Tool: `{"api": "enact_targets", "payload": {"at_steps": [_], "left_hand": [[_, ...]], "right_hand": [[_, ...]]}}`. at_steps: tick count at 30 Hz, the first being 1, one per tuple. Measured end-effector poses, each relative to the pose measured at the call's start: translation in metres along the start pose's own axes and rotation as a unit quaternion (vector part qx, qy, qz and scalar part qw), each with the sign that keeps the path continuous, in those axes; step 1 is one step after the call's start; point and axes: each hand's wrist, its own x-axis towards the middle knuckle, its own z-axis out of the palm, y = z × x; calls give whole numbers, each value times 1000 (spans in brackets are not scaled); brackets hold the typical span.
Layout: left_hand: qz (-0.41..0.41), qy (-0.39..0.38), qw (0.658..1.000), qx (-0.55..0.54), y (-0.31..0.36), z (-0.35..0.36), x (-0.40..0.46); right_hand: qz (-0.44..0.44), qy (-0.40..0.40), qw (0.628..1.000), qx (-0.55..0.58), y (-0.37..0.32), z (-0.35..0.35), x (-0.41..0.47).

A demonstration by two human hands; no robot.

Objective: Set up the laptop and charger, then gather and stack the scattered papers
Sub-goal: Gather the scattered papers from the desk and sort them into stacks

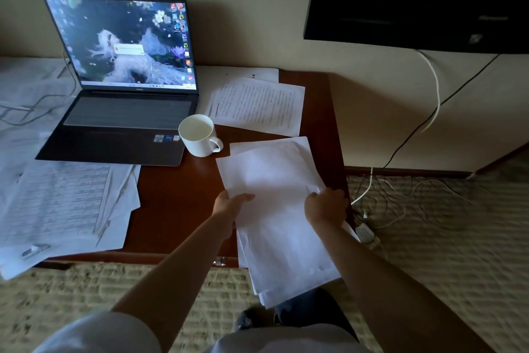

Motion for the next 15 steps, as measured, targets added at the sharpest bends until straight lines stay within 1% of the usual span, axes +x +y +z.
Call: {"api": "enact_targets", "payload": {"at_steps": [3, 7, 10, 12, 14, 15], "left_hand": [[-10, -24, 1000, 4, 1, 6, -1], [21, -24, 999, 27, -1, 17, -4], [51, -3, 998, 41, -3, 19, -9], [87, 12, 995, 56, -2, 19, -16], [135, 14, 989, 65, 5, 19, -26], [164, 12, 984, 67, 11, 19, -29]], "right_hand": [[-2, -6, 1000, -27, -2, 4, 3], [6, 13, 998, -58, 6, 7, 14], [19, -2, 999, -44, 10, 6, 18], [16, -18, 1000, 7, 13, 3, 18], [5, -41, 991, 129, 16, 0, 15], [4, -56, 978, 201, 15, -3, 12]]}}
